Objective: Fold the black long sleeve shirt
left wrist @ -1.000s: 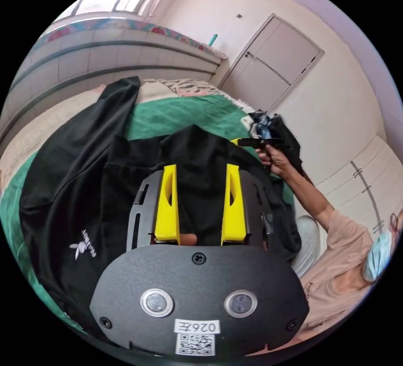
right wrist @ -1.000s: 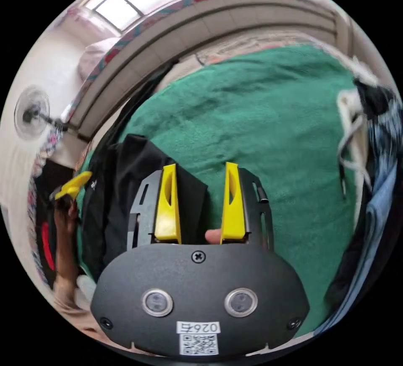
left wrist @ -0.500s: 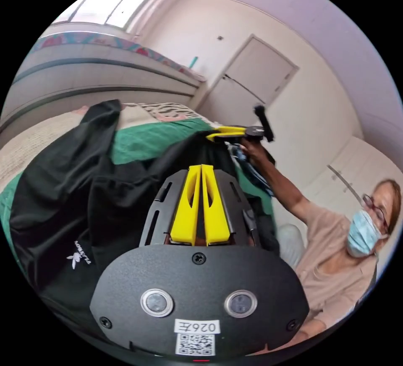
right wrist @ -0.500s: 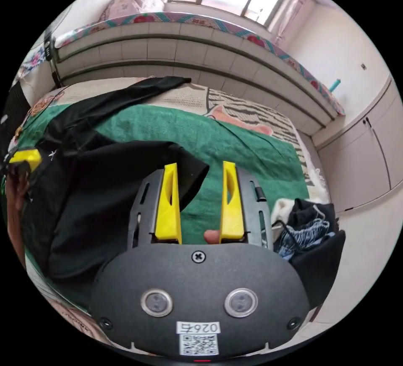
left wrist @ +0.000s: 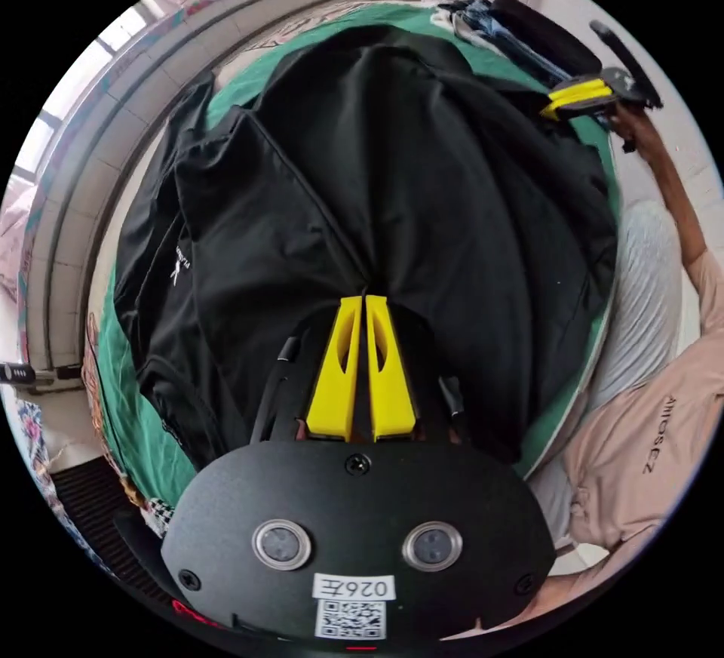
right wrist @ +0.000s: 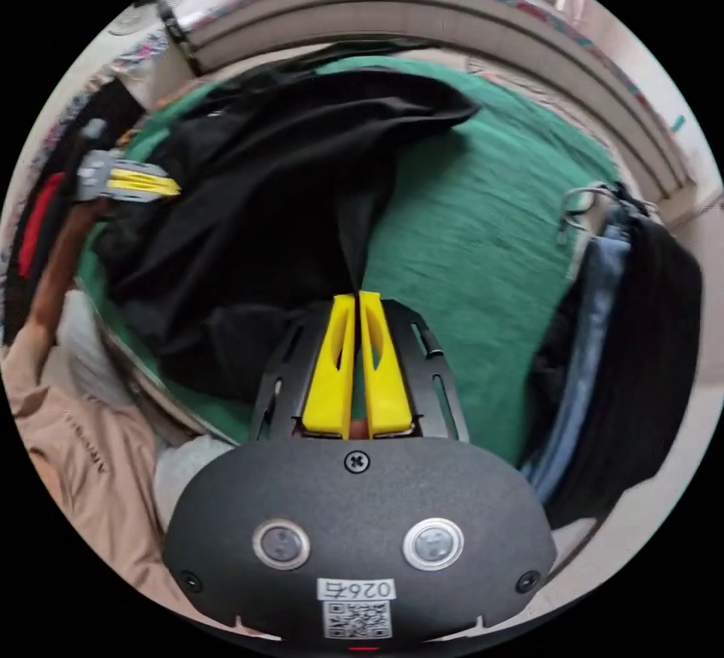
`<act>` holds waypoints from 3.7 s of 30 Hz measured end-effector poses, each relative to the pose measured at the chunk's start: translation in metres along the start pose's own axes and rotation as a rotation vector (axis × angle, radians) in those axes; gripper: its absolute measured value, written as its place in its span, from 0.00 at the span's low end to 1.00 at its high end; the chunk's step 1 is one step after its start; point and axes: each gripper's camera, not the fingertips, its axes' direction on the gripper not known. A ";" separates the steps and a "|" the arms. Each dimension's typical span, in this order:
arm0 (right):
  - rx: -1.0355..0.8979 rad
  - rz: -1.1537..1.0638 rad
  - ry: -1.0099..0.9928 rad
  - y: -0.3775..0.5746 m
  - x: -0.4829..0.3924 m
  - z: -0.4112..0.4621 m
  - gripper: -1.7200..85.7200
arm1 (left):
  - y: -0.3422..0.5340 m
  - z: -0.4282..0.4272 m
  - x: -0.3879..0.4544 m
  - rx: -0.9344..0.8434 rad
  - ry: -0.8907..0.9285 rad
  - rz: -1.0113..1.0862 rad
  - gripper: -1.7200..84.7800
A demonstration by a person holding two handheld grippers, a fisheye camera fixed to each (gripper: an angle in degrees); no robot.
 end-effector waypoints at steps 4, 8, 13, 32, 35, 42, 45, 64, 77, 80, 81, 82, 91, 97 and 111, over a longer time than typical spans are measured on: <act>0.170 0.193 -0.145 0.020 0.054 -0.034 0.01 | 0.039 -0.087 0.023 0.303 0.137 0.087 0.02; 0.149 0.370 -0.017 0.048 0.085 -0.035 0.02 | 0.081 -0.120 0.069 0.508 0.487 0.333 0.01; 0.315 0.191 -0.263 0.066 0.039 -0.054 0.06 | 0.068 -0.060 0.128 0.412 0.850 0.438 0.01; 0.026 0.082 -0.303 0.173 0.019 -0.044 0.01 | 0.165 -0.054 0.258 -0.021 0.642 0.562 0.01; 0.050 0.333 -0.169 0.234 0.051 -0.047 0.02 | 0.186 -0.057 0.262 -0.100 0.517 0.614 0.01; 0.362 0.258 -0.195 0.170 0.032 -0.093 0.05 | 0.183 -0.113 0.126 0.240 0.380 0.372 0.01; 0.407 0.226 -0.221 0.076 0.038 -0.094 0.06 | 0.168 -0.111 0.004 0.471 0.248 -0.028 0.02; 0.639 -0.048 0.168 -0.073 -0.056 -0.135 0.01 | 0.092 0.064 -0.250 0.627 0.132 -0.537 0.03; 0.372 0.189 0.461 -0.203 -0.017 -0.148 0.07 | 0.188 0.111 -0.292 0.755 0.097 -0.824 0.08; 0.525 0.215 0.184 -0.149 0.008 -0.161 0.06 | 0.209 0.117 -0.275 0.725 0.104 -0.748 0.05; 0.524 0.202 0.151 -0.137 0.010 -0.161 0.06 | 0.213 0.118 -0.270 0.703 0.117 -0.720 0.05; 0.491 0.168 0.108 -0.111 0.013 -0.157 0.07 | 0.224 0.119 -0.258 0.659 0.136 -0.676 0.05; 0.095 0.112 -0.193 0.096 0.013 -0.077 0.13 | 0.388 0.139 -0.101 0.190 0.052 -0.618 0.12; 0.064 0.268 -0.425 0.147 0.039 -0.028 0.17 | 0.481 0.166 -0.070 0.209 0.247 -0.772 0.29; 0.038 0.386 -0.453 0.182 0.100 0.018 0.01 | 0.423 0.246 -0.081 0.149 0.718 -0.586 0.02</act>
